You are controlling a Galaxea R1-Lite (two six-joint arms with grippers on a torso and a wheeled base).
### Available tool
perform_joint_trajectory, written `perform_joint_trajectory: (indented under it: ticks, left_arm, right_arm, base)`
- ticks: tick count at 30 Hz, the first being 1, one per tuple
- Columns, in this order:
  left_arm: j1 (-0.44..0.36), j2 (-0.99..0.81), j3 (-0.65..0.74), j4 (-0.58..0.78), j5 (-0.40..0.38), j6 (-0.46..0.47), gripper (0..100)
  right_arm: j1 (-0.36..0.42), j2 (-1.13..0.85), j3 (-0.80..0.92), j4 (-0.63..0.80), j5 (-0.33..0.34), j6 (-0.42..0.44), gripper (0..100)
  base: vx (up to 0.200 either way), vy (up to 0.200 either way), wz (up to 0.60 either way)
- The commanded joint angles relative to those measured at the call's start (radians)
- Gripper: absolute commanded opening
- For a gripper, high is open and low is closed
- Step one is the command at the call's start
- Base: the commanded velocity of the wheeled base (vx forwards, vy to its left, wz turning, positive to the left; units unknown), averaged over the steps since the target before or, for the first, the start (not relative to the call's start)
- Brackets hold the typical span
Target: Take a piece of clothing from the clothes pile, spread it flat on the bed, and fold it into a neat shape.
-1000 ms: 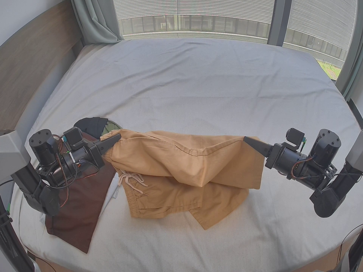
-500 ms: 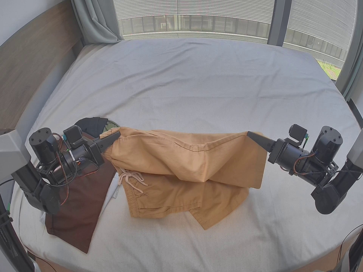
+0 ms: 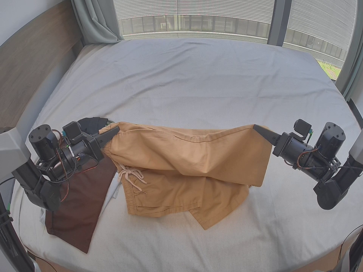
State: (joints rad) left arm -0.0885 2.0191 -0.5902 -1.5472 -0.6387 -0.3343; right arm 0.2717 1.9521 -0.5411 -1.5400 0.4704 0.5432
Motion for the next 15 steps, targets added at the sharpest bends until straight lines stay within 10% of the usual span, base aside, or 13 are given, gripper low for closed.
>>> perform_joint_trajectory:
  ticks: [1, 15]
  left_arm:
    - [0.003, 0.007, -0.014, -0.001, 0.001, 0.000, 0]
    - [0.023, 0.021, -0.054, -0.001, 0.008, 0.000, 0]
  right_arm:
    - [-0.012, 0.001, -0.003, 0.000, 0.001, 0.000, 0]
    - [-0.037, -0.002, -0.023, 0.000, -0.001, -0.002, 0]
  base:
    - [0.000, 0.000, 0.00]
    - [0.000, 0.000, 0.00]
